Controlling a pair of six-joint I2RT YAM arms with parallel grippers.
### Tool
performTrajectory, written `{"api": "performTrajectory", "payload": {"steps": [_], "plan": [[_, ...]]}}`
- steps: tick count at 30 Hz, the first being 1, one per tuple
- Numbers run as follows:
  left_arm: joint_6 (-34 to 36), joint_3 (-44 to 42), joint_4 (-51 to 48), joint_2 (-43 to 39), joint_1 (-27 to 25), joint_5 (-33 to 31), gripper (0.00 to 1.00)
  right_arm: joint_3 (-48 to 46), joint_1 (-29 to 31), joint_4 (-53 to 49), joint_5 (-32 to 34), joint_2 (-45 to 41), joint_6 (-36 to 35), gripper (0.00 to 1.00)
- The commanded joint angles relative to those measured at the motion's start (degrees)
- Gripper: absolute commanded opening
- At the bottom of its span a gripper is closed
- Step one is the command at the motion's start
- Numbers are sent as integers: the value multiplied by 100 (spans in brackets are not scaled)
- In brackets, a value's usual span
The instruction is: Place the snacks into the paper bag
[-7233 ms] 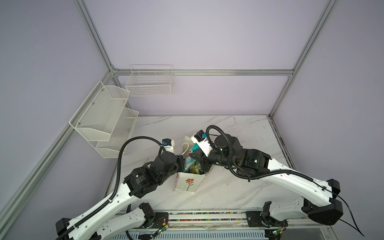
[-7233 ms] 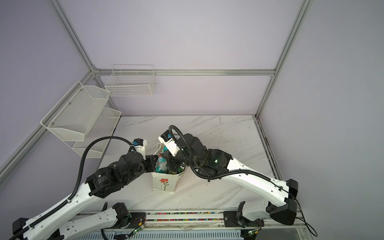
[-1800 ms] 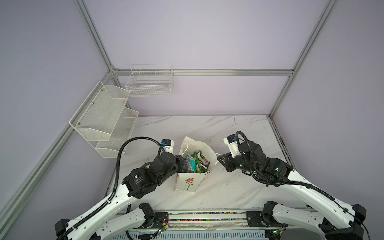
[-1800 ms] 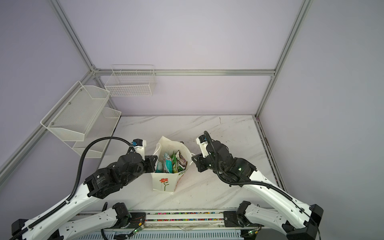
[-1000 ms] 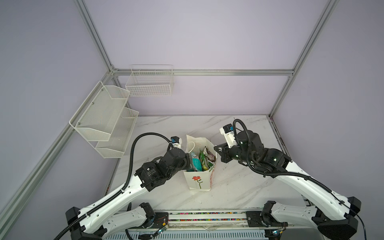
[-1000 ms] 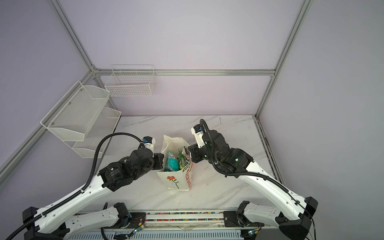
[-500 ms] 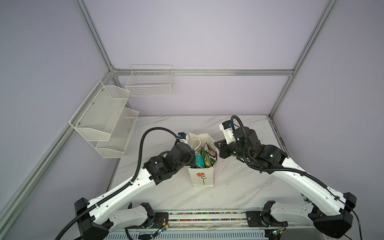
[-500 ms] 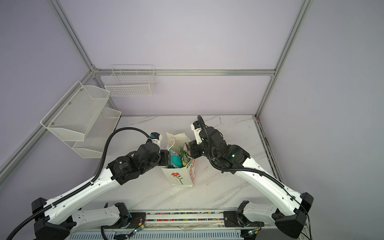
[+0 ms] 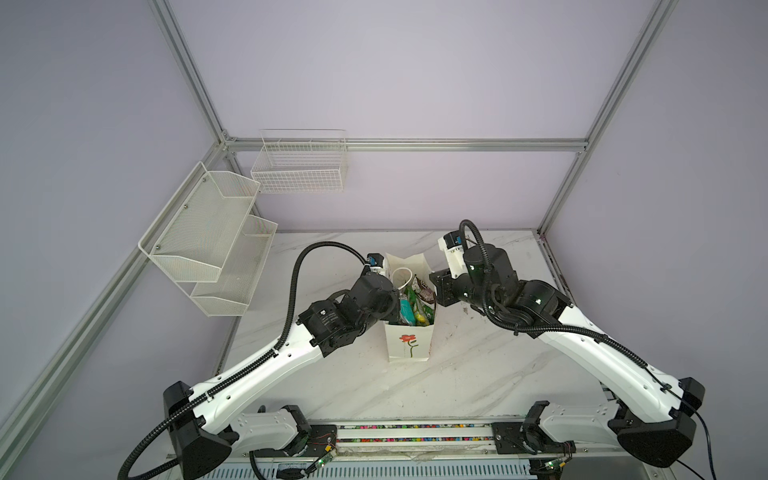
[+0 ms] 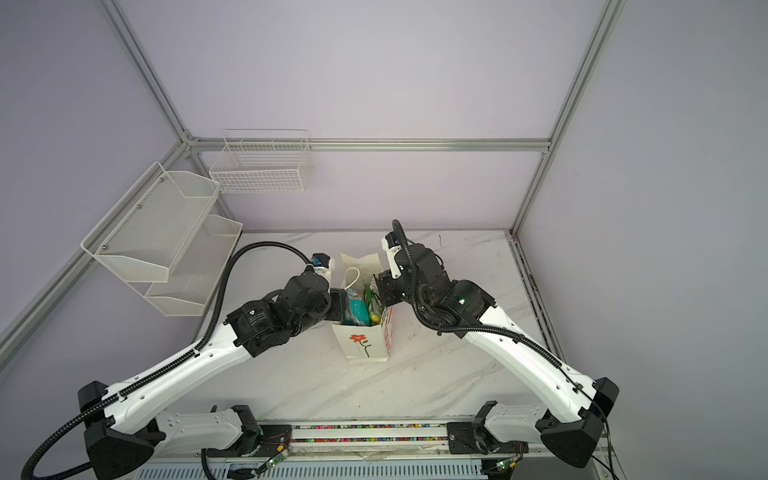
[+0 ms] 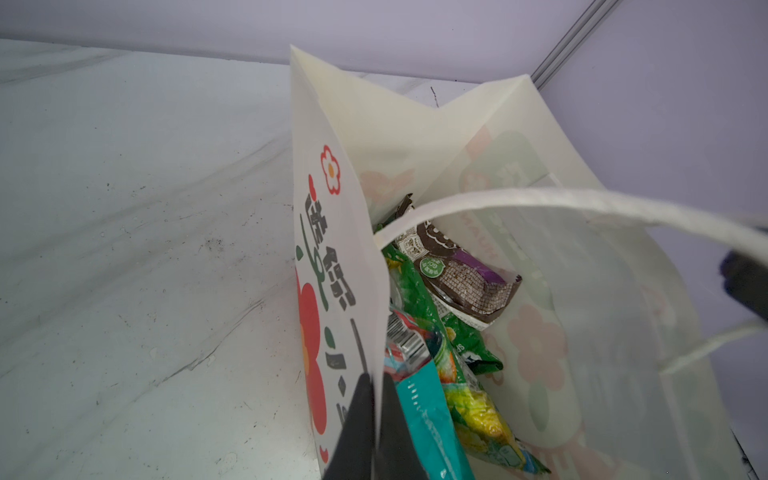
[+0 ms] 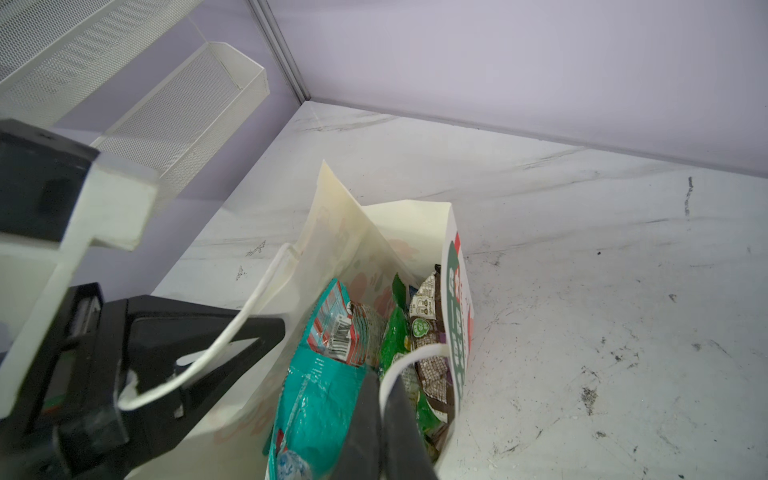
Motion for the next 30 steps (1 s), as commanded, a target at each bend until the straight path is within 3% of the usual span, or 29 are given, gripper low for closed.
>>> {"api": "performTrajectory", "payload": {"steps": [1,30], "plan": [[221,894,777,-27,54,-42,0,363,-64,568,-9,-5,-141,0],[363,1806,1014,1359,974,889,0,1112,-1304,603,-774,1033,-298,0]]}}
